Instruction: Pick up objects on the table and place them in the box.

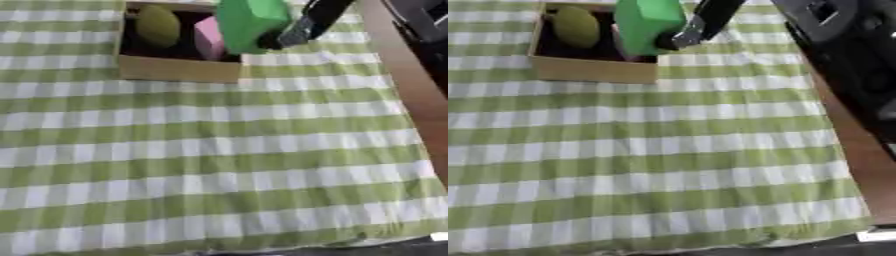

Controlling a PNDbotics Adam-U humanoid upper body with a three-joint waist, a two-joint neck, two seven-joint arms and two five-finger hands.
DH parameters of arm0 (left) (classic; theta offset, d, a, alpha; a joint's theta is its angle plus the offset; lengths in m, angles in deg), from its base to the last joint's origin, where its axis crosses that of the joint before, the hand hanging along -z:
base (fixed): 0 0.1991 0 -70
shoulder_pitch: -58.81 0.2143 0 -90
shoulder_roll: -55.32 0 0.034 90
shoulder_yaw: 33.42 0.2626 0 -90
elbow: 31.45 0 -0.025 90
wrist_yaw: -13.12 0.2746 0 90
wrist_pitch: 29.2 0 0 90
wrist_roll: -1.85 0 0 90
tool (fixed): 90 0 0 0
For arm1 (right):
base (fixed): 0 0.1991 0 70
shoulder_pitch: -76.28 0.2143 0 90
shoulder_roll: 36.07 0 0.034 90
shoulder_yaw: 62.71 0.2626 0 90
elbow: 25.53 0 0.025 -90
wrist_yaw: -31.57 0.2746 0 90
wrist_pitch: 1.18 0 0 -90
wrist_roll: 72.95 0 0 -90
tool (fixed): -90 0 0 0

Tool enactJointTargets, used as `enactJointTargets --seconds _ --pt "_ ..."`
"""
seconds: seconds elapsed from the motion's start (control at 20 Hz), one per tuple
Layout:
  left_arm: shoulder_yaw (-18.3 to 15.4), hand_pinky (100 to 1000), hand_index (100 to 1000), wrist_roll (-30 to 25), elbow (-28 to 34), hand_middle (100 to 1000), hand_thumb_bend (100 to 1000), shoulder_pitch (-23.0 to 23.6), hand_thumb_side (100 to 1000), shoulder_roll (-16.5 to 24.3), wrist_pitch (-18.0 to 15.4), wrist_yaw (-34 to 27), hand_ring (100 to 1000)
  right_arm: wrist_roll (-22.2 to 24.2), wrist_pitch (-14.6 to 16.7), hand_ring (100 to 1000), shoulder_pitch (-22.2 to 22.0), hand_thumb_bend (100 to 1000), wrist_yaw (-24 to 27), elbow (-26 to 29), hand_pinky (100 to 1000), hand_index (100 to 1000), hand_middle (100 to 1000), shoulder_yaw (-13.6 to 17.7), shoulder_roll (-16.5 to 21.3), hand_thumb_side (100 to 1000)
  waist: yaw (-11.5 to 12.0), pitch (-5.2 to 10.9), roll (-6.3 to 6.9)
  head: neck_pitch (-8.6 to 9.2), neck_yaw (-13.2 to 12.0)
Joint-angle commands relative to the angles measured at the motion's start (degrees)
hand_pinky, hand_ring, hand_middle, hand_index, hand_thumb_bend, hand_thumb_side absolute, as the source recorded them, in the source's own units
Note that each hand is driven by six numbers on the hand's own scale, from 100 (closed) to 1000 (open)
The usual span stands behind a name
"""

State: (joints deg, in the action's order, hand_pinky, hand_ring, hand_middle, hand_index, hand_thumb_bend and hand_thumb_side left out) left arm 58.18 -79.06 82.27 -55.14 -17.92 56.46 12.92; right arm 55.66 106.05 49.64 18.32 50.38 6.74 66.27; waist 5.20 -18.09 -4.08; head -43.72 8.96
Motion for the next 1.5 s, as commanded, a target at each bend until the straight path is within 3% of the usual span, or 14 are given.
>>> enactJointTargets --seconds 0.05,0.4,0.85,1.1,1.3,1.5 --pt "0.1 789 907 -0.5 0.9 831 100 -1.4 585 0.7 -0.2 -0.3 850 -1.5 2.8 761 3.0 100 -4.0 -6.6 893 723 483 2.2 -2.7 228 0.6 0.32 -0.56 0.89 1.3" --pt "0.5 789 907 -1.2 0.9 832 100 -3.6 586 0.0 -0.5 -0.8 849 -6.1 7.7 765 6.6 100 -12.0 -17.3 896 729 486 6.8 -8.8 187 3.4 -1.38 -1.32 2.4 4.2" --pt "0.5 789 907 -1.5 0.9 822 100 -5.4 586 -0.2 -0.9 -1.0 849 -10.7 11.7 781 7.9 100 -19.2 -23.9 901 741 500 9.7 -11.7 184 5.9 -3.21 -2.35 3.74 6.1" --pt "0.5 788 907 -1.6 0.9 821 100 -5.3 587 -0.4 -0.9 -1.1 849 -13.8 14.6 830 7.8 107 -23.9 -26.4 899 807 587 10.4 -12.4 184 6.2 -3.6 -2.44 4.12 6.7" --pt "0.4 789 907 -1.5 0.9 821 100 -5.1 586 -0.5 -0.8 -1.1 849 -14.4 16.9 893 7.8 192 -26.8 -27.1 923 871 670 10.8 -12.4 139 6.0 -3.57 -2.29 4.09 6.7" --pt "0.4 789 907 -1.6 0.9 821 100 -5.1 586 -0.6 -0.8 -1.2 849 -14.8 17.3 938 7.9 237 -29.9 -27.1 951 910 756 11.1 -12.4 100 5.8 -3.45 -2.07 4.25 6.6"
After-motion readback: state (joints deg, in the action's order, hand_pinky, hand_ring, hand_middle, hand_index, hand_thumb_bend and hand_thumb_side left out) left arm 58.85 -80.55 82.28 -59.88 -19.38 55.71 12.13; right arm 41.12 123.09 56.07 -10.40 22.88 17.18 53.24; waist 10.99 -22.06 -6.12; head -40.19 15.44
